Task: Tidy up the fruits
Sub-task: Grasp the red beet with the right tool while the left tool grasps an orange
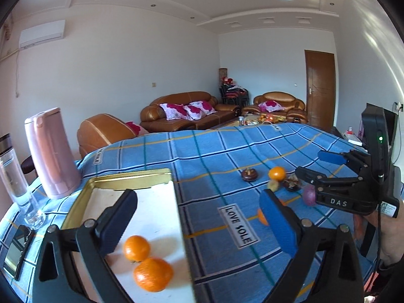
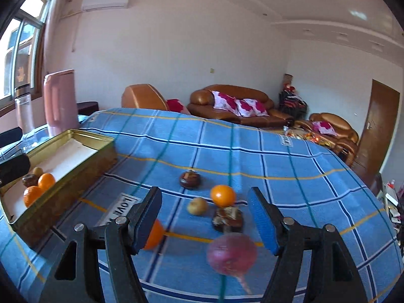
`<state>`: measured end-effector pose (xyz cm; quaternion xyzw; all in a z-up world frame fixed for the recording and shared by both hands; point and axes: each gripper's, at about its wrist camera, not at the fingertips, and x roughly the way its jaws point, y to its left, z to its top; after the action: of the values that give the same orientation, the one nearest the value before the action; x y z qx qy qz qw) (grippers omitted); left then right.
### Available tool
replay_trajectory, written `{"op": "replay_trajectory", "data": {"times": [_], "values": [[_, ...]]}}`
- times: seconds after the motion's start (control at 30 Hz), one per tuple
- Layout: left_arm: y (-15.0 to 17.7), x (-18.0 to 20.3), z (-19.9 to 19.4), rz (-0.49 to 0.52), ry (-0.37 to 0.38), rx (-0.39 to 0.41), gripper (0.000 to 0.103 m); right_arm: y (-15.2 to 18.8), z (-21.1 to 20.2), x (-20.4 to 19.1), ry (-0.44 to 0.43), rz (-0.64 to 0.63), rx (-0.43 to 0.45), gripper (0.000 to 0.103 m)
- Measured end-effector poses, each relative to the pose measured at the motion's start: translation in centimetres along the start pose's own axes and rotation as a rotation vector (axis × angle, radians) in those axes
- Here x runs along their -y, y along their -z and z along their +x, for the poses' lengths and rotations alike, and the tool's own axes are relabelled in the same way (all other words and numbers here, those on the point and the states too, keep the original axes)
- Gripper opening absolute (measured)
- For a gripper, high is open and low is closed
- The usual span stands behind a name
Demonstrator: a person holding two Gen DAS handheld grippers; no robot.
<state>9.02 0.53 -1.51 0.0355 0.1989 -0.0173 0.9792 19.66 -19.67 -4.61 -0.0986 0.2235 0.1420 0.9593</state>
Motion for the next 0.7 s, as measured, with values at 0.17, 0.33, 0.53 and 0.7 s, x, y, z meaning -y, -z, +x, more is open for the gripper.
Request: {"op": "replay_trajectory", "data": {"times": [0.17,0.33,0.53,0.7], "values": [[-0.7,4.0,3.8,0.027,0.052,-0.074,0.099,1.2,1.2,2.8,0.047,0.041,-0.088,0.071],[0.3,6.6,7.4,0.053,0.090,-0.172,0.098,1.8,1.9,3.4,0.019,0.058,-0.151,0.071],[1.4,8.0,9.8,0.085,0.124,-0.267,0.088,2.3,3.0,4.0,-0.035,0.084,-0.232,0.071],[1.5,8.2,11.2,0.090,0.156,-0.320,0.084,2.7,4.1,3.2,-0.057,0.056,-0.290,0.071]]}}
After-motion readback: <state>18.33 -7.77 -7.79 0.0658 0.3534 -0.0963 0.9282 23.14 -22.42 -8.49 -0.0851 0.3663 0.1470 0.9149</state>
